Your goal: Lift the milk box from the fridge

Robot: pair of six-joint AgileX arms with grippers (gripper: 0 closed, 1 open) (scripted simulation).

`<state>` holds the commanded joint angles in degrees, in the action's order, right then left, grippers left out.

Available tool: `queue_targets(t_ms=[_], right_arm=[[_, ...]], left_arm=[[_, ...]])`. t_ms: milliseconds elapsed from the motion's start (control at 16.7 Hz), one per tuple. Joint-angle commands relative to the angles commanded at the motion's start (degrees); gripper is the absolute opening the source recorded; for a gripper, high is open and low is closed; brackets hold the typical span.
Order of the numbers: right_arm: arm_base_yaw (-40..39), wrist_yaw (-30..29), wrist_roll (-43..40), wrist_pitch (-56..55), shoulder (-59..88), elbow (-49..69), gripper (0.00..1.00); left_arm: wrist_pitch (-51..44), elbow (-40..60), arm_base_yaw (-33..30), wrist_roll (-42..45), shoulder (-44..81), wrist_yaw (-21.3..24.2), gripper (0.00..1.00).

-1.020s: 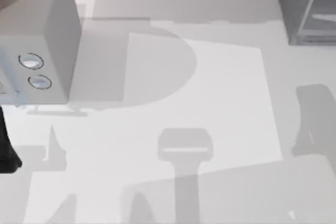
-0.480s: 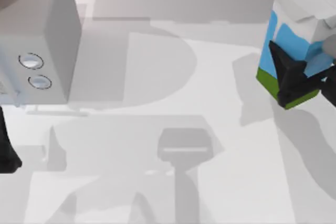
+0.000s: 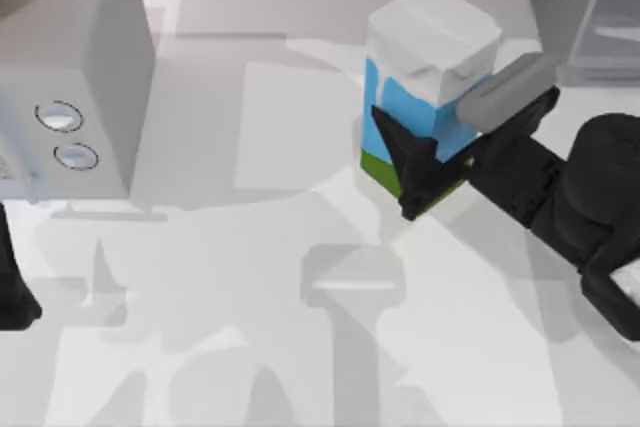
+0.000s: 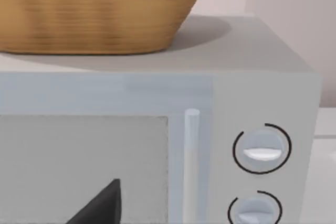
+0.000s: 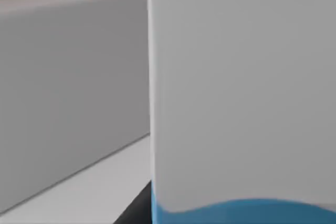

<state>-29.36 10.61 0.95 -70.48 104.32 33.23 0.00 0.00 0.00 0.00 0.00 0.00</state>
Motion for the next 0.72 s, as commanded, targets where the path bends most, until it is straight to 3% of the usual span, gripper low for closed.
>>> queue_targets(t_ms=[720], right_arm=[[-1.95,0.52,-0.01,-4.72,7.82,3.65,0.00]], left_arm=[[0.00,0.00,0.00,0.00,0.00,0.00,1.00]])
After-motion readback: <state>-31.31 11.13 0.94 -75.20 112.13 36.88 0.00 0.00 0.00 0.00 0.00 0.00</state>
